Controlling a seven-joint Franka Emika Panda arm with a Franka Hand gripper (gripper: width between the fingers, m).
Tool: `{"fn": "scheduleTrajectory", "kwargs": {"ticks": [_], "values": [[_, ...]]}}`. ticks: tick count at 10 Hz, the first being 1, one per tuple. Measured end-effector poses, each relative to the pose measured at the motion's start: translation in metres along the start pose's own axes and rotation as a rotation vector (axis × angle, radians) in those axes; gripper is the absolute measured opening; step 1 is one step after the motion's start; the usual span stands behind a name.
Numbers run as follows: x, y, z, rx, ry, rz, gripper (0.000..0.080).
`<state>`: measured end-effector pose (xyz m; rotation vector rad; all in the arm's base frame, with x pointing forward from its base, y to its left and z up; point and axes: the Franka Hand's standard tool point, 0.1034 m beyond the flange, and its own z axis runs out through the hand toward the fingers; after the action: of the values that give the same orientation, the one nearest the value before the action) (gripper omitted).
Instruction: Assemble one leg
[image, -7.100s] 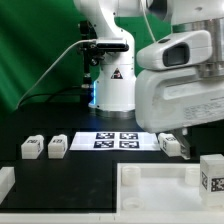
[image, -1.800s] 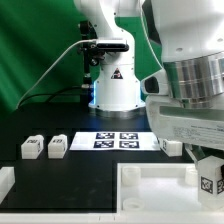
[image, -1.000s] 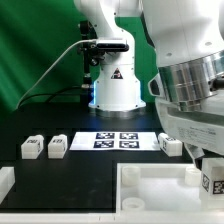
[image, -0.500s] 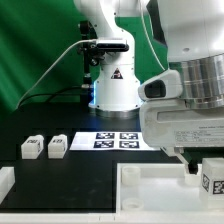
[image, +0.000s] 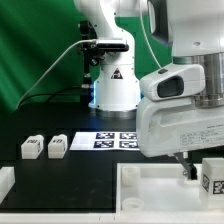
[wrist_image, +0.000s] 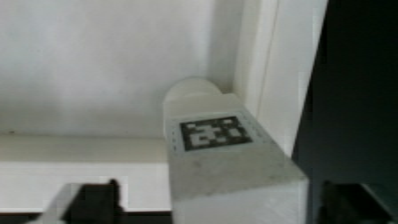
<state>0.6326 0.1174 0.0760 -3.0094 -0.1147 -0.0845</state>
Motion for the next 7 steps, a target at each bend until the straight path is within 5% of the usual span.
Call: {"fn": "scheduleTrajectory", "kwargs": {"ticks": [1, 2, 3, 7], "values": [[-0.0001, -0.0004, 0.0001, 0.001, 0.0, 0.049, 0.0381], [-0.0001, -0.0009, 0.0002, 0.004, 0.0, 0.186, 0.0381], [-0.0001, 0.0, 0.0002, 0.003, -0.001, 0.275, 0.03], [-0.0003, 0.0046, 0.0005, 0.038, 0.003, 0.828, 0.03]]}}
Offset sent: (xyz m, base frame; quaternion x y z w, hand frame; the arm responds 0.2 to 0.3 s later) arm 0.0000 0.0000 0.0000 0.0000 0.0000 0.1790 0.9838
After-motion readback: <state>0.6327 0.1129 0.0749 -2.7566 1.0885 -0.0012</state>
